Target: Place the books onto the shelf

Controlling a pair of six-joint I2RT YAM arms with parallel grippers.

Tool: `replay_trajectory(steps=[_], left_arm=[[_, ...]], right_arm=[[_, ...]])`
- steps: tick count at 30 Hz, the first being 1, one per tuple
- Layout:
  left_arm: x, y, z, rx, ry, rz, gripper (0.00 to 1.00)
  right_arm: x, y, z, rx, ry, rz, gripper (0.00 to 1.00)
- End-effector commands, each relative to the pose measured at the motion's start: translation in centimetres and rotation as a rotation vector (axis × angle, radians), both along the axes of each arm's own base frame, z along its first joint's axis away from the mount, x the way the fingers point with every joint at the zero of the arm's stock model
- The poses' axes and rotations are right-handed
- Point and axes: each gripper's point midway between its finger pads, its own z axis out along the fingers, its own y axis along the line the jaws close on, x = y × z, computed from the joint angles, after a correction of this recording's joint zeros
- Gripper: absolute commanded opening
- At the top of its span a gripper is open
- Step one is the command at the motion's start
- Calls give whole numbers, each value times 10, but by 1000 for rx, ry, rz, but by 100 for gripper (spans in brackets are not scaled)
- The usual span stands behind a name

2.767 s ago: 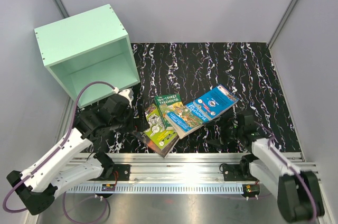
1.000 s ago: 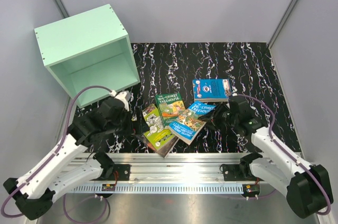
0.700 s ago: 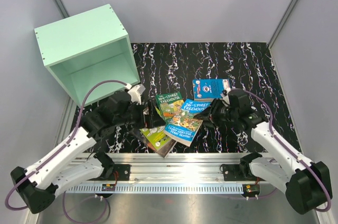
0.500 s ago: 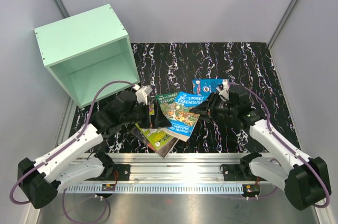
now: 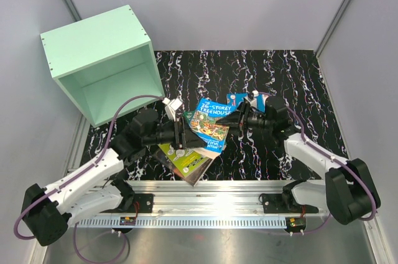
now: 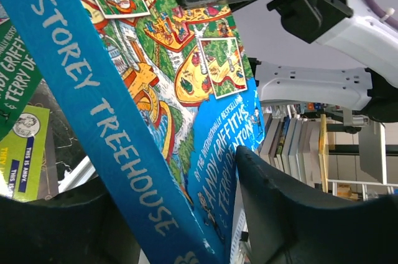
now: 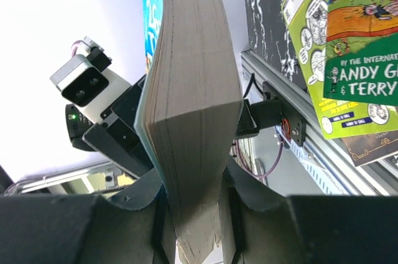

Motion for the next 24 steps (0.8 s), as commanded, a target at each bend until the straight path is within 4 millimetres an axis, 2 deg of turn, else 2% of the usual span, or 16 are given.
replay_trajectory(steps=[1,4,7,8,10,12,13,14,15,17,18,20,24], left_arm=[[-5,-7,20,-83,-40,-54,52],[-4,-7,19,-80,-39,-48,39],[-3,-8,16,-69,-28,-45,3],[-2,-7,12,-55,-19,-38,0],[5,-4,5,-12,-14,9,0],[7,6,-13,73,15,60,0],[15,13,-21,112,13,125,0],[14,20,-23,131,16,150,0],[15,23,-25,138,8,171,0],[19,33,-23,138,-20,231,0],[21,37,-23,145,-27,254,0],[28,48,-26,179,-34,318,0],[43,70,-34,236,-29,431,0]], right_arm=[[-10,8,35,102,-117,95,0],[-13,9,31,96,-111,119,0],[-15,9,25,81,-102,133,0],[-15,9,24,75,-108,137,0],[-14,9,17,54,-83,139,4],[-12,9,10,13,-61,135,49],[-11,9,7,-11,-47,131,65],[-5,9,8,-49,-97,121,83],[-9,6,-3,-101,-31,123,91],[-5,4,-3,-162,-67,126,96],[-10,1,-9,-196,-22,134,100],[-9,-2,-4,-228,-56,140,100],[-24,-12,3,-286,-45,147,100]])
